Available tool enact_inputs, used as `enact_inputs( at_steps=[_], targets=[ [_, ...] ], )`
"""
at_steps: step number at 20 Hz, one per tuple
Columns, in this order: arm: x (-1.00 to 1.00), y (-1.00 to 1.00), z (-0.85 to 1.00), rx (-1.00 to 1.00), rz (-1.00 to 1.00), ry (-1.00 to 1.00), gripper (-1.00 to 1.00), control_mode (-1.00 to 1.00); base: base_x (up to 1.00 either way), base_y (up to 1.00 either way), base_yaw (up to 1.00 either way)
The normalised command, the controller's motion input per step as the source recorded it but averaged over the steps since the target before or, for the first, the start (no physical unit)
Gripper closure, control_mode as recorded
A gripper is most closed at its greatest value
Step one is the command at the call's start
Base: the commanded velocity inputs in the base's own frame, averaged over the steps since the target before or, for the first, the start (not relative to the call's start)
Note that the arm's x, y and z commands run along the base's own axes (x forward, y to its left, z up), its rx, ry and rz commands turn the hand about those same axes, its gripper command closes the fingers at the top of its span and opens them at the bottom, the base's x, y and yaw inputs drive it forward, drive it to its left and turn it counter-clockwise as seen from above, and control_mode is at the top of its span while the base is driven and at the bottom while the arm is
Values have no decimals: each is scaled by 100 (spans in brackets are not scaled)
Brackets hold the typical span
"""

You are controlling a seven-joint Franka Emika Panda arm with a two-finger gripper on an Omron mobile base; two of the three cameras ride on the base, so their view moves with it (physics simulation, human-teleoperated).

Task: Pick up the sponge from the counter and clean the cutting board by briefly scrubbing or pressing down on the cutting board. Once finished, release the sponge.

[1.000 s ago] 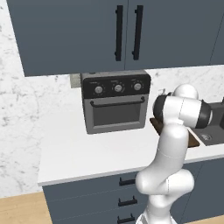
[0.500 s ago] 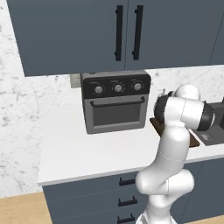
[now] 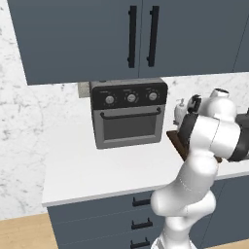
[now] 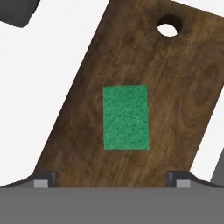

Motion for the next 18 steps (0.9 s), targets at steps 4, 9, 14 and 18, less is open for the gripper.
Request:
enact_inputs(
  at_steps=[4,9,14,18],
  targets=[
    [-100,3,81,0,-4,-10,-100,-100,0,0,0],
    [-100,16,93,0,-3,-21,-100,-100,0,0,0],
    [-100,35,73,0,-8,-29,-100,-100,0,0,0],
    [-100,61,75,-3,-8,-35,-100,-100,0,0,0]
  ],
)
